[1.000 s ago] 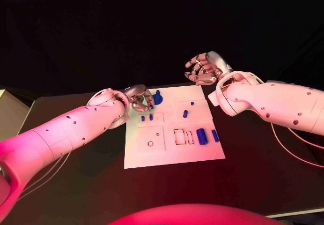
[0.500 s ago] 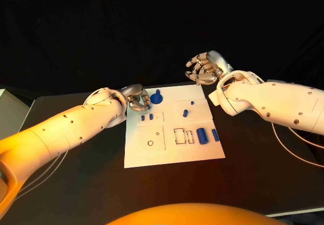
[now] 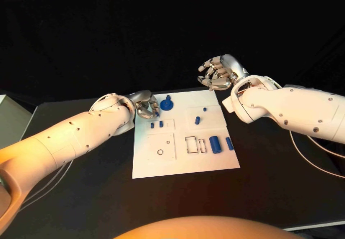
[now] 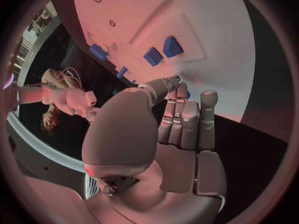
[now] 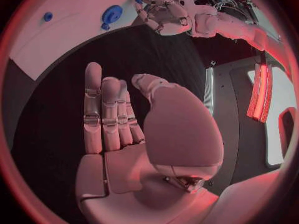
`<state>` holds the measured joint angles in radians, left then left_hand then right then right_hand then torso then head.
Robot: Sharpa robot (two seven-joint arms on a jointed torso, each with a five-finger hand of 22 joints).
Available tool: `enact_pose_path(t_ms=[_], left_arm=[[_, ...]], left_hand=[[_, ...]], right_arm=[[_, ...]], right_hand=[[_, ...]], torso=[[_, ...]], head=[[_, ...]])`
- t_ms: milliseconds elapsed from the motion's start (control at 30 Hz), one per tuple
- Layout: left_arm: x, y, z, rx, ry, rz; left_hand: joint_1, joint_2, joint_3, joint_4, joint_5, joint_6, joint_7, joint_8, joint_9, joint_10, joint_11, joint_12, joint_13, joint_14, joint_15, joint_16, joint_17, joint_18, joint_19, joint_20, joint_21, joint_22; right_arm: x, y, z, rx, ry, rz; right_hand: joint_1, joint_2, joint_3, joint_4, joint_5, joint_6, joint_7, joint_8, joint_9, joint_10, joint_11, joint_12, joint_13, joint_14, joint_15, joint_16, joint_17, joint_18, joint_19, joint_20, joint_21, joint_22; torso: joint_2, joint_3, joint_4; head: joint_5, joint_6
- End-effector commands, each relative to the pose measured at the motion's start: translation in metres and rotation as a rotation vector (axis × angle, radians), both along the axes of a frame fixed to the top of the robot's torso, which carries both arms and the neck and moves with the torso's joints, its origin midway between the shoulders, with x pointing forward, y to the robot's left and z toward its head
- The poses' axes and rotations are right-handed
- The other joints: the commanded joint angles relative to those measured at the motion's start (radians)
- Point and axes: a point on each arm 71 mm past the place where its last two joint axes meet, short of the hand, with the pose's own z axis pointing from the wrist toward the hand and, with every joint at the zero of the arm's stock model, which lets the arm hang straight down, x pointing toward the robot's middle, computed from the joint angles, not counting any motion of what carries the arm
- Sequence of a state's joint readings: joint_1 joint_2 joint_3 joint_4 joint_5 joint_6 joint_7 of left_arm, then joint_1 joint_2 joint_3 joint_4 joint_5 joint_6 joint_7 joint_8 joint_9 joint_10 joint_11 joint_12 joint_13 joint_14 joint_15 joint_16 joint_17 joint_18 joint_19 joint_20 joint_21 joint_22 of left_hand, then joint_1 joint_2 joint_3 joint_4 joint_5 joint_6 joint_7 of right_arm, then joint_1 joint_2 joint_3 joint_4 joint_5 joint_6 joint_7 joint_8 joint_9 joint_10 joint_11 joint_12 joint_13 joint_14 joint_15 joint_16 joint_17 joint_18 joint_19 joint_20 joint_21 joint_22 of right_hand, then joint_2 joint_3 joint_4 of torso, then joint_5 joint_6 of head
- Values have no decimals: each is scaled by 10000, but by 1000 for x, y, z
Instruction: Assemble the parts on the task board
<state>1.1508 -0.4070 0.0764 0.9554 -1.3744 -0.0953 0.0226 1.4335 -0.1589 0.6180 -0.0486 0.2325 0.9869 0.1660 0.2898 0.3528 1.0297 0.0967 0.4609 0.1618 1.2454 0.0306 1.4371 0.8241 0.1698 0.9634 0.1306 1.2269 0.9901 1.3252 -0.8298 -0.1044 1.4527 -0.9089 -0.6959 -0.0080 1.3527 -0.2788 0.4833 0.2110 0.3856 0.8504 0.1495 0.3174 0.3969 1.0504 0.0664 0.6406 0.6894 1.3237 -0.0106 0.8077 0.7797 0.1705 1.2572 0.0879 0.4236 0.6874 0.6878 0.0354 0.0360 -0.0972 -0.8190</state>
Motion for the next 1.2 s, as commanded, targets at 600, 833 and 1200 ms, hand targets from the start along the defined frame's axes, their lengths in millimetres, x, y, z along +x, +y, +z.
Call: enact_pose_path(t_ms=[600,833,1200], left_arm=[[0,-5,-1,162,164,-117],[-1,-8,-2,148,219,-155],[0,-8,-5,381,502,-141]], left_hand=[[-90,28,23,-61,57,48,-1,-55,6,70,22,-37,5,87,7,7,-1,-140,71,11,68,11],[-94,33,24,-63,54,56,0,-63,4,82,22,-53,3,112,6,12,41,-146,97,10,80,30],[-94,41,26,-68,49,67,-9,-71,3,103,17,-66,5,71,5,-10,-72,-149,108,9,85,37]], right_arm=[[0,1,1,5,-130,72],[0,1,1,5,-127,80],[0,1,0,4,-117,79]], right_hand=[[-68,-10,4,-64,54,6,69,34,13,-71,20,-60,-8,-45,-3,-55,-14,116,79,9,-33,-9],[-68,-10,4,-64,54,6,69,34,13,-71,20,-60,-8,-45,-3,-55,-14,116,79,9,-33,-9],[-68,-10,4,-64,54,6,69,34,13,-71,20,-60,-8,-45,-3,-55,-14,116,79,9,-33,-9]], torso=[[7,-4,1],[1,3,-1],[6,-3,2]], head=[[-3,-3],[-10,-17],[-31,-28]])
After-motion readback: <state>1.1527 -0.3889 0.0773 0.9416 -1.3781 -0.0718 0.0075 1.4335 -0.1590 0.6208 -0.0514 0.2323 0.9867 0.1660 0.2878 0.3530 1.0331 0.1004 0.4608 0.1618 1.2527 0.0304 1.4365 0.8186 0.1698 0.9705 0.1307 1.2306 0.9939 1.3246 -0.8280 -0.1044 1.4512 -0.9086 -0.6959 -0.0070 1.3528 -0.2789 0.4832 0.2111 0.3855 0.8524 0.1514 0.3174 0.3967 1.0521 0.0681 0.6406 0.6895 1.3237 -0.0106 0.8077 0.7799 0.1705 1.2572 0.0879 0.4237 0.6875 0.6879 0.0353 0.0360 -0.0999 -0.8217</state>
